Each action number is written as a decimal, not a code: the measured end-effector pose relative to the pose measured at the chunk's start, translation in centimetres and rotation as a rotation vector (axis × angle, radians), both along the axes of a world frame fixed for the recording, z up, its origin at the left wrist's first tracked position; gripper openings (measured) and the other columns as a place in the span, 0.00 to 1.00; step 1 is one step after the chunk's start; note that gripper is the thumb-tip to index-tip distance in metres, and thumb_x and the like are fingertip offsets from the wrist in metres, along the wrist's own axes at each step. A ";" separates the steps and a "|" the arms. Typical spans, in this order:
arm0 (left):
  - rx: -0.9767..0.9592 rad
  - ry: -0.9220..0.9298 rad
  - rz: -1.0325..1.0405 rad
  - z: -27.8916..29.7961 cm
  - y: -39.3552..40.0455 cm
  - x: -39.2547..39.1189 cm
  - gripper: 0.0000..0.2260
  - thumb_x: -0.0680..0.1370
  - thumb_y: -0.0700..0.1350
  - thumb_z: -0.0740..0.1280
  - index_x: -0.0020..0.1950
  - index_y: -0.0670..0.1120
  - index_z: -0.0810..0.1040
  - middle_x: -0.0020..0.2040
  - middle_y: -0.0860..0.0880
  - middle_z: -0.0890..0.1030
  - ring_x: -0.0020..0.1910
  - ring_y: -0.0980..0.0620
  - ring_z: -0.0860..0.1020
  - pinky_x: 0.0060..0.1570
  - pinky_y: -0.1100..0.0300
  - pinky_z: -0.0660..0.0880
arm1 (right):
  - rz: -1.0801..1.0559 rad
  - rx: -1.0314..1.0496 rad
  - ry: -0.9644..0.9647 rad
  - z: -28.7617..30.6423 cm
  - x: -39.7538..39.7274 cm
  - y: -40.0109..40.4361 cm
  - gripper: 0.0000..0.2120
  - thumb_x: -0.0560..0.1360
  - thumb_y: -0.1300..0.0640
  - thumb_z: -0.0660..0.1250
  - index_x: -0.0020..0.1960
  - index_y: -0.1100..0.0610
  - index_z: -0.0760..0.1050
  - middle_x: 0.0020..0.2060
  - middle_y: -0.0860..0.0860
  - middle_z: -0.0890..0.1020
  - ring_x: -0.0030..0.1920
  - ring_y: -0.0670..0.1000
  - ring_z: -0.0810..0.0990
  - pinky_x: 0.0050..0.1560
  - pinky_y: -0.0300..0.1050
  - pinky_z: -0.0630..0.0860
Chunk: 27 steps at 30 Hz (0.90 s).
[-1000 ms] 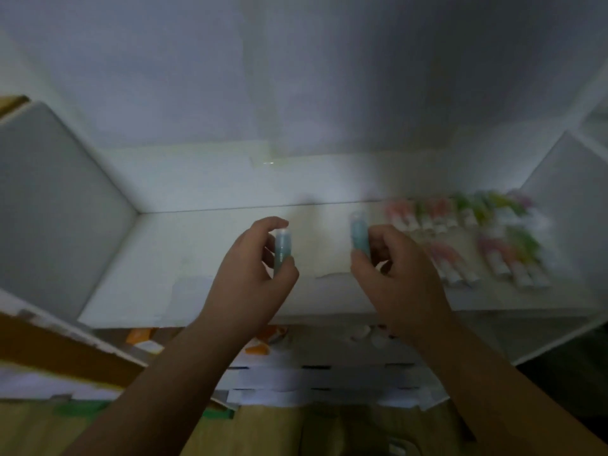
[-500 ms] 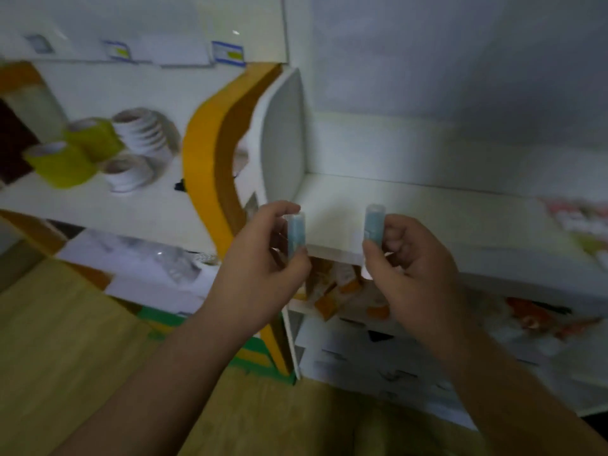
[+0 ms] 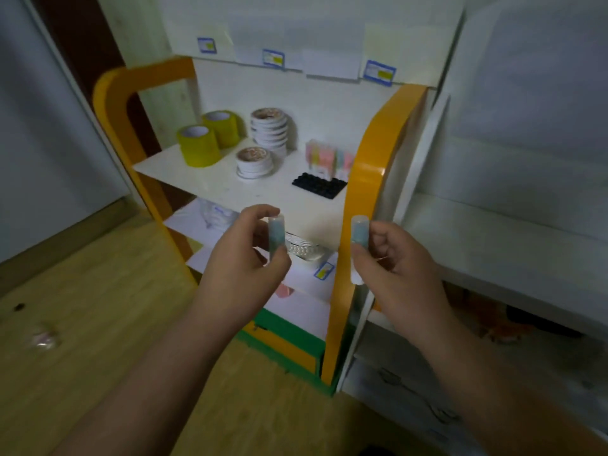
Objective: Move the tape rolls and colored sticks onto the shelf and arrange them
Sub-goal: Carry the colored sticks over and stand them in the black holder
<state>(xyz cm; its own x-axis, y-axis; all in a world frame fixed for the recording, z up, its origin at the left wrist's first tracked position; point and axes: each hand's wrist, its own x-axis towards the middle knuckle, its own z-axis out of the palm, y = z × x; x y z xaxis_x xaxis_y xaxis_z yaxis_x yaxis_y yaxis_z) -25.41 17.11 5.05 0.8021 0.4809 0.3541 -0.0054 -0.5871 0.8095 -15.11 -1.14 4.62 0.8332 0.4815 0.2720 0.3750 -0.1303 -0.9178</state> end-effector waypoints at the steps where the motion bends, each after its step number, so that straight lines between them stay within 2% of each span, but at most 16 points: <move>1: 0.002 0.001 0.014 -0.2 0.9 -0.1 0.18 0.77 0.41 0.69 0.63 0.55 0.70 0.47 0.55 0.79 0.40 0.57 0.80 0.36 0.62 0.76 | 0.019 0.006 0.007 -0.1 0.1 1.0 0.07 0.77 0.52 0.68 0.55 0.45 0.79 0.44 0.44 0.84 0.44 0.45 0.83 0.46 0.52 0.81; 4: 0.009 0.015 0.061 -0.8 3.2 0.2 0.18 0.77 0.42 0.69 0.64 0.56 0.70 0.47 0.57 0.78 0.45 0.57 0.78 0.40 0.53 0.79 | 0.059 0.012 0.010 -0.4 0.8 4.2 0.07 0.78 0.50 0.68 0.56 0.45 0.78 0.45 0.45 0.83 0.46 0.47 0.82 0.47 0.57 0.81; 8: 0.061 0.040 0.114 -1.1 6.4 2.1 0.19 0.76 0.45 0.69 0.63 0.59 0.69 0.48 0.59 0.77 0.46 0.58 0.77 0.42 0.50 0.79 | 0.080 0.052 0.034 -1.0 2.6 8.6 0.05 0.78 0.53 0.68 0.53 0.45 0.79 0.43 0.46 0.83 0.44 0.49 0.82 0.44 0.59 0.81; 14: 0.088 0.060 0.088 -0.4 11.1 5.9 0.20 0.76 0.45 0.69 0.64 0.58 0.69 0.49 0.58 0.78 0.46 0.57 0.78 0.42 0.54 0.79 | 0.082 0.128 0.043 -0.9 6.4 14.4 0.05 0.80 0.56 0.66 0.52 0.47 0.78 0.42 0.46 0.82 0.43 0.48 0.81 0.41 0.46 0.79; 17: 0.110 0.065 0.094 -0.2 13.4 8.1 0.20 0.76 0.44 0.70 0.63 0.60 0.69 0.49 0.58 0.78 0.47 0.58 0.78 0.43 0.57 0.78 | 0.056 0.152 0.052 -0.9 8.1 16.8 0.05 0.79 0.55 0.66 0.53 0.46 0.78 0.44 0.45 0.82 0.44 0.45 0.81 0.43 0.44 0.79; 22: 0.097 0.042 0.082 -0.2 16.3 11.3 0.21 0.76 0.42 0.71 0.62 0.60 0.68 0.49 0.58 0.78 0.47 0.60 0.77 0.41 0.69 0.74 | -0.005 0.136 0.042 -1.6 10.4 19.5 0.05 0.79 0.53 0.66 0.53 0.45 0.76 0.45 0.43 0.80 0.47 0.44 0.80 0.45 0.41 0.80; 25: 0.069 0.023 0.027 -0.1 17.7 13.3 0.21 0.76 0.39 0.70 0.62 0.58 0.69 0.49 0.57 0.78 0.47 0.60 0.77 0.40 0.70 0.73 | -0.092 0.146 0.015 -2.0 11.5 20.1 0.04 0.79 0.54 0.66 0.53 0.47 0.76 0.46 0.47 0.80 0.46 0.45 0.80 0.44 0.37 0.77; 27: 0.059 0.006 -0.050 0.2 18.7 15.1 0.21 0.76 0.37 0.70 0.61 0.59 0.69 0.51 0.57 0.77 0.47 0.60 0.78 0.40 0.71 0.73 | -0.166 0.156 0.008 -2.1 12.3 20.4 0.06 0.79 0.54 0.66 0.53 0.44 0.75 0.47 0.47 0.80 0.47 0.46 0.80 0.45 0.37 0.77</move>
<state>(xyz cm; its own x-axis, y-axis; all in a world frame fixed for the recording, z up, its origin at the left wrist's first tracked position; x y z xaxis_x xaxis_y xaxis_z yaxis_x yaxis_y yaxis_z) -10.26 35.78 5.25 0.8266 0.4185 0.3762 -0.0316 -0.6330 0.7735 -2.83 19.30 2.50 0.9000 0.2899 0.3257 0.3530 -0.0459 -0.9345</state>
